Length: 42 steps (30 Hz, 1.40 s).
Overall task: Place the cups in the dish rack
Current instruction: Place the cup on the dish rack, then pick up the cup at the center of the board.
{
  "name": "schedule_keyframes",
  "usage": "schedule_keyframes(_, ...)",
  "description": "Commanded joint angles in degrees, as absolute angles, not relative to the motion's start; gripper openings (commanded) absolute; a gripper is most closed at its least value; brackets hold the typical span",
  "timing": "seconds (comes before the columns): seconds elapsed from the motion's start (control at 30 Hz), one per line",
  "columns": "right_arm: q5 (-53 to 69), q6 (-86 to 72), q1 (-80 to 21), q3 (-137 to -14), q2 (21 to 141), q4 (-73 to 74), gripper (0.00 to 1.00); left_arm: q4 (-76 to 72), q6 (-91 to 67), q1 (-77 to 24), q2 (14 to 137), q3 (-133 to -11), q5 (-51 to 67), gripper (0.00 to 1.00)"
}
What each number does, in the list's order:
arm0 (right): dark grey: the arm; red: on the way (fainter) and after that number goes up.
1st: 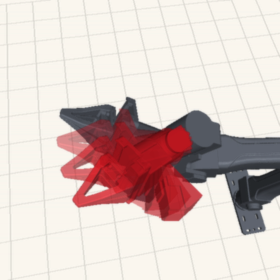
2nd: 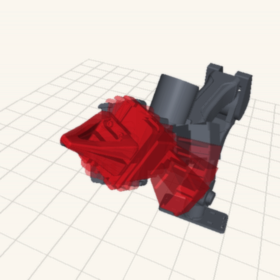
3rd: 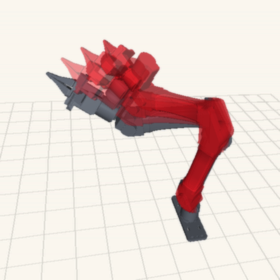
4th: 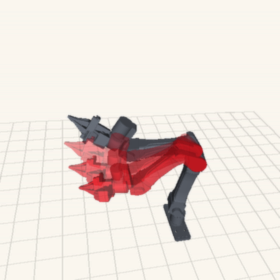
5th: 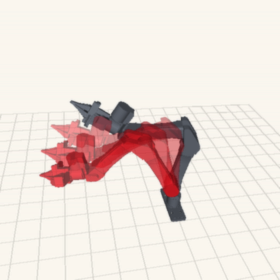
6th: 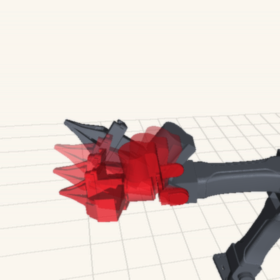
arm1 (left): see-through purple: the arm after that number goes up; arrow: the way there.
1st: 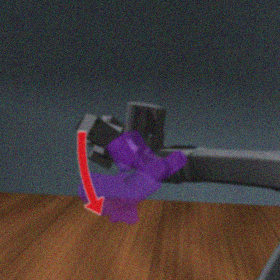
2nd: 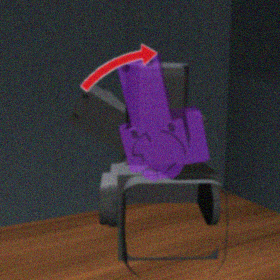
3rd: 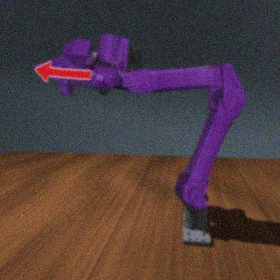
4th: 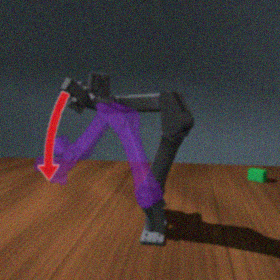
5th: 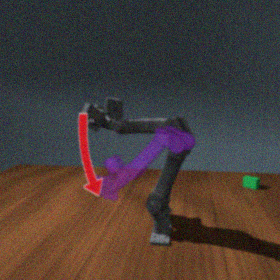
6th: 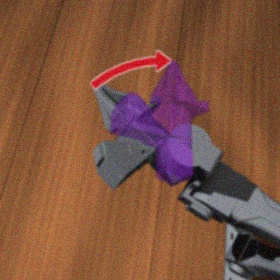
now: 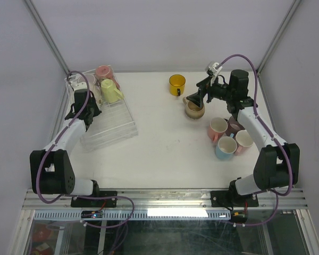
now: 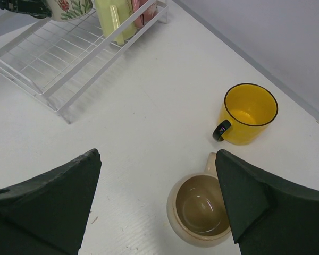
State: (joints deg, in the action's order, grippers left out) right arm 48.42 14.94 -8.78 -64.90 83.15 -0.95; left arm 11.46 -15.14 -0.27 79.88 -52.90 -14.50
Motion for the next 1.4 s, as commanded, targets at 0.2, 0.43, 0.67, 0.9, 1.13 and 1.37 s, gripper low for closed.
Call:
schedule_keyframes(0.2,49.2,14.9,-7.8,-65.7,83.5,-2.8,0.91,9.7,-13.4,-0.5,66.0,-49.3,-6.2,0.0)
schedule_keyframes(0.43,50.0,13.7,-7.8,-66.5,84.4,-4.0,0.91,9.7,-22.1,-5.9,69.1,-50.5,-9.8,0.0)
schedule_keyframes(0.67,49.4,14.6,-7.8,-65.1,82.8,-3.6,0.91,9.4,-29.8,-12.2,74.0,-53.3,-20.0,0.0)
schedule_keyframes(0.9,49.3,14.6,-7.7,-64.5,82.4,-3.8,0.91,9.7,-39.0,-15.6,77.4,-55.3,-27.5,0.0)
schedule_keyframes(1.13,49.3,14.6,-7.6,-64.5,82.4,-4.1,0.91,9.4,-43.2,-19.2,81.2,-57.8,-29.7,0.0)
schedule_keyframes(1.37,49.3,14.7,-7.4,-64.0,82.2,-4.1,0.91,9.3,-45.5,-21.1,86.2,-59.4,-31.1,0.12)
